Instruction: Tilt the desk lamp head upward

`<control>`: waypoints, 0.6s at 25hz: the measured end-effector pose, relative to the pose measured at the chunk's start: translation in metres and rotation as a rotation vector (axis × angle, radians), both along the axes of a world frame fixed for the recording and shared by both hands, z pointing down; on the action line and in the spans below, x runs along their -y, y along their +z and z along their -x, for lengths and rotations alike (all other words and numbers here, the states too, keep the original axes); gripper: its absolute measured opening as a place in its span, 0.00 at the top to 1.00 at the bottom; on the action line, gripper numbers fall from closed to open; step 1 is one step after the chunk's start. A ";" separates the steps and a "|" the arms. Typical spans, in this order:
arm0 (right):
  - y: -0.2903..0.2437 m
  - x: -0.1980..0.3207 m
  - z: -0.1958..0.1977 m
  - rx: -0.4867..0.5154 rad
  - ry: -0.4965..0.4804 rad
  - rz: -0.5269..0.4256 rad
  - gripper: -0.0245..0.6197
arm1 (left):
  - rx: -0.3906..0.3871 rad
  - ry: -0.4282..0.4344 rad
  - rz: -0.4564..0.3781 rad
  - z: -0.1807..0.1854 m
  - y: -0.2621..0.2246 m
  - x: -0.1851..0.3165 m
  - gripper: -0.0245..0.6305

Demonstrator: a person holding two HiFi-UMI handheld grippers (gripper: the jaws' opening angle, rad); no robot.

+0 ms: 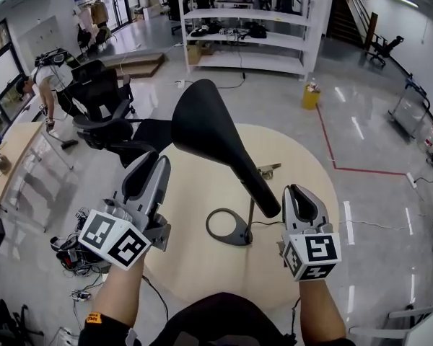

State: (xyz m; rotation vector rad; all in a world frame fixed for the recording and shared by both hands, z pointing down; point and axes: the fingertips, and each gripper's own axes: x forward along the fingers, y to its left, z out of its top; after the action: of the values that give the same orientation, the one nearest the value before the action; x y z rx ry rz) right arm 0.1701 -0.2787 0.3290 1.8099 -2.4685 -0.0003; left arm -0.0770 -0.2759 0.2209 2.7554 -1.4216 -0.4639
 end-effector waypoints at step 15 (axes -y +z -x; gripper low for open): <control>0.013 -0.058 -0.013 0.056 -0.105 -0.055 0.90 | 0.183 -0.111 0.270 -0.079 0.162 -0.102 0.89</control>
State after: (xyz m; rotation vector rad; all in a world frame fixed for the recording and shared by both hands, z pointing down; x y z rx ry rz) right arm 0.1829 -0.2210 0.3419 1.7211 -2.6245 -0.0244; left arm 0.0015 -0.1740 0.3833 2.5663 -1.5486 -0.0151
